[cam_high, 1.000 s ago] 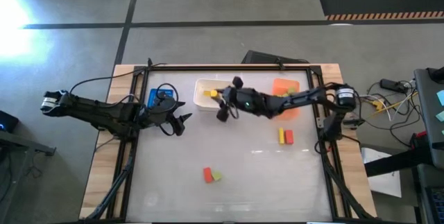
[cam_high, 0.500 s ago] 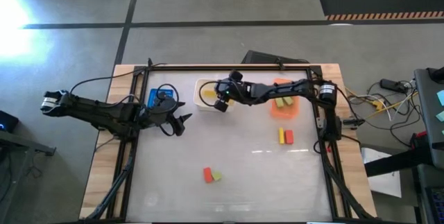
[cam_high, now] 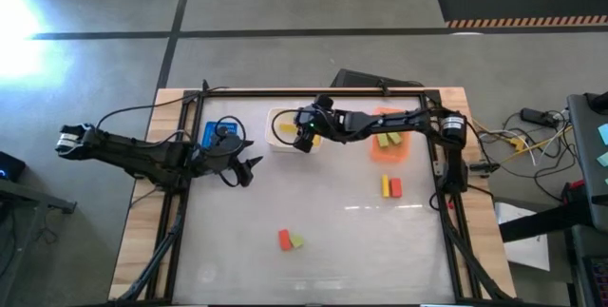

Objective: Sort & place blocks by color
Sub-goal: Put the green block into the orange bin

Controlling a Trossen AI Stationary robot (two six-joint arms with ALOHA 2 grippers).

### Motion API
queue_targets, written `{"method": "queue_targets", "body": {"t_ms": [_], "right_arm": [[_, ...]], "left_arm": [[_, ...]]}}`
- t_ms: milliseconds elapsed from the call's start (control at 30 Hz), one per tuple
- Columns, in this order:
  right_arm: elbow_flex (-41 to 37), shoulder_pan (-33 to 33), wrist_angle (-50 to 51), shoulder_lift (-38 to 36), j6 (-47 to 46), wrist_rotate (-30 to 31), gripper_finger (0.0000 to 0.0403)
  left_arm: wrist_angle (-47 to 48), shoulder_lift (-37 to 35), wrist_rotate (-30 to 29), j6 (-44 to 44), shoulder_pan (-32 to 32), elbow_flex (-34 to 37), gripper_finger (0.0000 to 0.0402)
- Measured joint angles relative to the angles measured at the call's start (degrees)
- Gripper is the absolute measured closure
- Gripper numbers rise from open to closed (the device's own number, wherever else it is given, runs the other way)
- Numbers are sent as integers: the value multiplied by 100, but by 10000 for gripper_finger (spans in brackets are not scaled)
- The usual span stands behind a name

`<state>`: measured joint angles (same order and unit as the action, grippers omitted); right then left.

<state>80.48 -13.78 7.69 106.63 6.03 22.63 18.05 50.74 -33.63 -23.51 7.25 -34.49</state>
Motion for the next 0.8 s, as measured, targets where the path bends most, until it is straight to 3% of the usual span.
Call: {"method": "queue_targets", "body": {"t_ms": [400, 800], "right_arm": [[-56, 1101, 1475, -767, -613, -463, 245], [-105, 2441, 2369, -796, -900, -506, 281]], "left_arm": [[-15, 95, 81, -69, 100, 30, 148], [-11, 440, 330, -589, 538, 30, 148]]}}
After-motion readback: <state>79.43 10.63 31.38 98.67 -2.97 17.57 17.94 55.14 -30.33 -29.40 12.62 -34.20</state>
